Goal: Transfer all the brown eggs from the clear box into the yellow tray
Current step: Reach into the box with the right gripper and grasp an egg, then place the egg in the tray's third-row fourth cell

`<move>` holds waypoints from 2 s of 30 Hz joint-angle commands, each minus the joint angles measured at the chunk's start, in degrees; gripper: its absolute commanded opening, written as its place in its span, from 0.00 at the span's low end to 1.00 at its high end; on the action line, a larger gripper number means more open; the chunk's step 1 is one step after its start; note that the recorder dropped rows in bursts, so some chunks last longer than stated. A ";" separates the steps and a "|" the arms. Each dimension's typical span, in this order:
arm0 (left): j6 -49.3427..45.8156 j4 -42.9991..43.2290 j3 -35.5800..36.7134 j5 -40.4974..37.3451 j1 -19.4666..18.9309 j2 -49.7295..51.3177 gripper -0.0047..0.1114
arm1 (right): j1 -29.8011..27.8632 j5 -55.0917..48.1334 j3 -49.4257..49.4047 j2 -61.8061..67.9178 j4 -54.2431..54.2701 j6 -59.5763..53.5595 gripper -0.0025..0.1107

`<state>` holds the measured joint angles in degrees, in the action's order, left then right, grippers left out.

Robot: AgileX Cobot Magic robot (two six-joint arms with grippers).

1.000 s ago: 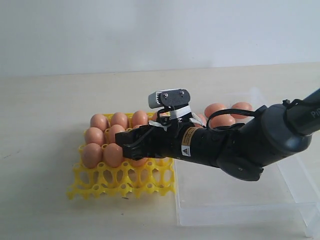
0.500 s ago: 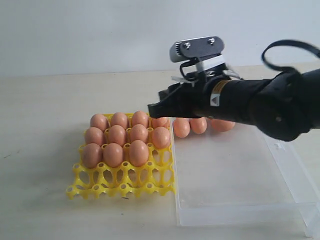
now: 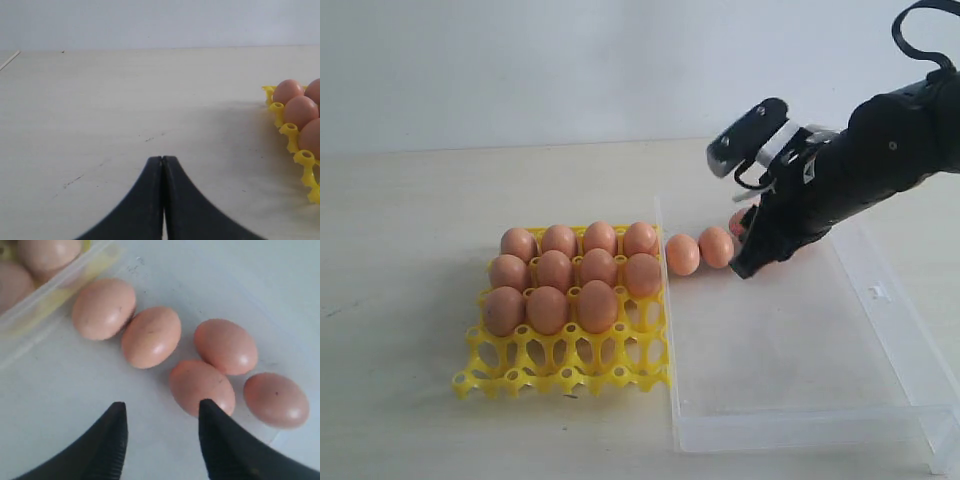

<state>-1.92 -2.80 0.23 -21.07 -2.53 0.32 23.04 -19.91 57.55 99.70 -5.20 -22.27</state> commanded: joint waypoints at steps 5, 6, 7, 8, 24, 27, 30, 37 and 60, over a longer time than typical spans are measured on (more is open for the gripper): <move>0.31 -0.32 -0.23 0.80 0.29 -0.32 0.04 | -1.72 1.61 1.79 6.49 -1.67 -18.68 0.59; 0.31 -0.32 -0.23 0.80 0.29 -0.32 0.04 | -1.88 2.31 2.09 7.64 -2.42 -18.68 0.59; 0.31 -0.32 -0.23 0.80 0.29 -0.32 0.04 | -1.88 3.43 2.82 8.80 -2.98 -18.68 0.59; 0.31 -0.32 -0.23 0.80 0.29 -0.32 0.04 | -2.14 4.30 3.57 9.95 -2.98 -18.68 0.59; 0.31 -0.32 -0.23 0.80 0.29 -0.32 0.04 | -2.68 -6.71 14.86 17.33 -7.17 -9.98 0.02; 0.31 -0.32 -0.23 0.80 0.29 -0.32 0.04 | -2.68 -5.27 14.86 15.48 -6.95 -4.07 0.02; 0.31 -0.32 -0.23 0.80 0.29 -0.32 0.04 | -2.68 -2.54 14.64 12.83 -5.71 2.62 0.02; 0.31 -0.32 -0.23 0.80 0.29 -0.32 0.04 | 1.85 14.31 5.99 4.27 4.41 16.69 0.02; 0.31 -0.32 -0.23 0.80 0.29 -0.32 0.04 | 9.30 64.86 -16.88 5.67 -23.04 55.59 0.02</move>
<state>-1.92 -2.80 0.23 -21.07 -2.53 0.32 32.19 41.63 40.77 103.85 -27.19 31.86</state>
